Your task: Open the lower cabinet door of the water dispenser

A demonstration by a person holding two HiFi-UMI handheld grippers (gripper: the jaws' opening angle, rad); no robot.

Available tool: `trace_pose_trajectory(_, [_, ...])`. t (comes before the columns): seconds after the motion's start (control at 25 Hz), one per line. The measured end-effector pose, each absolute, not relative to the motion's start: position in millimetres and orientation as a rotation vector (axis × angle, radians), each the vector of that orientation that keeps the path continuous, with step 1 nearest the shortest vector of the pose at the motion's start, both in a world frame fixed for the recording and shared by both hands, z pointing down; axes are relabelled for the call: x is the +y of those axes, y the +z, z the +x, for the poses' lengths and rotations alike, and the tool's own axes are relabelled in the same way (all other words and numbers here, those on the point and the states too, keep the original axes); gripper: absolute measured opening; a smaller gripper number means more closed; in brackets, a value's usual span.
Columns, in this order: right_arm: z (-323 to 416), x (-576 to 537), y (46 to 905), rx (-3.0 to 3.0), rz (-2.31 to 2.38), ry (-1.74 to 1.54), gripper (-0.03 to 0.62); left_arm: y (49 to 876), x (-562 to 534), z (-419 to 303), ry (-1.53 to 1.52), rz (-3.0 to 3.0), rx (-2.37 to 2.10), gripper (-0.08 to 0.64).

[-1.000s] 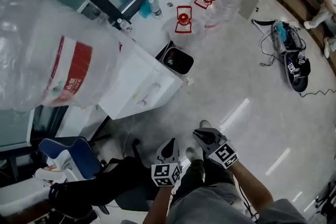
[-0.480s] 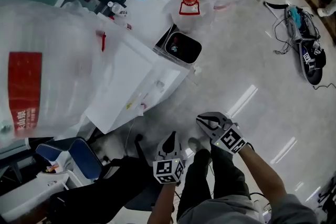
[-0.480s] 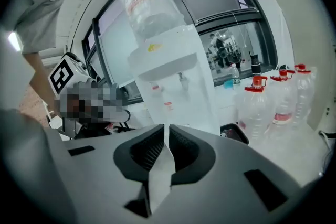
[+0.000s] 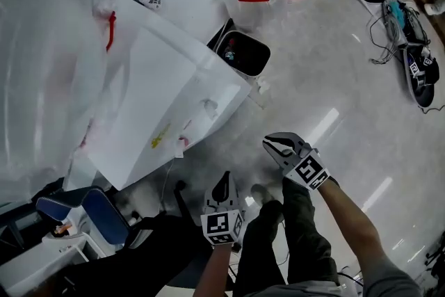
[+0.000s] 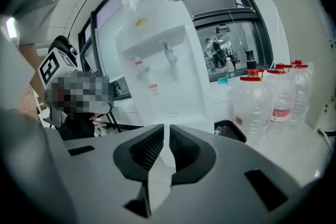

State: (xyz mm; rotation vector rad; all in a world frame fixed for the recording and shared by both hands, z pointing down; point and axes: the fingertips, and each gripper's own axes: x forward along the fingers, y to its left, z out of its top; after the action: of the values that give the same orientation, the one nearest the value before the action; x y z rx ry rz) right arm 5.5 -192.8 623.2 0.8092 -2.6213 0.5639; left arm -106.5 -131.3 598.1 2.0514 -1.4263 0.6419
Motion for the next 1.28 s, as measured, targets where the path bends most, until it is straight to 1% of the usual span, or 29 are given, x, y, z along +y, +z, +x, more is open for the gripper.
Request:
trace_pose_trajectory(0.2, [-2.7,-204.1,685.7,-2.599,0.776,0.545,0.023,651.7,-133.0,-112.8,0.646,2.072,-1.424,0.008])
trace_pose_trajectory(0.32, [-5.0,-212.1,719.7,-2.586,0.752,0.558,0.066,681.5,-133.6,-112.2,0.654,2.072,-1.417,0.008])
trace_pose_trajectory(0.48, [-0.6,-234.9,760.6,-2.578,0.753,0.566,0.092,719.8,-144.9,-106.6,0.645,2.081,-1.41,0.008])
trace_pose_trajectory(0.64, [-0.4,-248.5,796.6,-2.579,0.726,0.525,0.137,753.2,-153.6,-103.3,0.621,2.078,-1.424,0.008])
trace_pose_trajectory(0.88, [-4.2,-271.9,822.7,-2.606,0.691,0.45,0.207,781.4,-166.3,-96.5,0.602,2.113,-1.424,0.008])
trace_pose_trajectory(1.08, [-10.5,-305.5,835.9,-2.625,0.7,0.43,0.253,790.3,-173.8,-96.8,0.576,2.118,-1.451,0.008])
trace_pose_trajectory(1.28, [-19.3,-324.7,845.7,-2.625,0.67,0.394,0.279,798.3,-178.8,-98.9,0.564,2.118,-1.471,0.008])
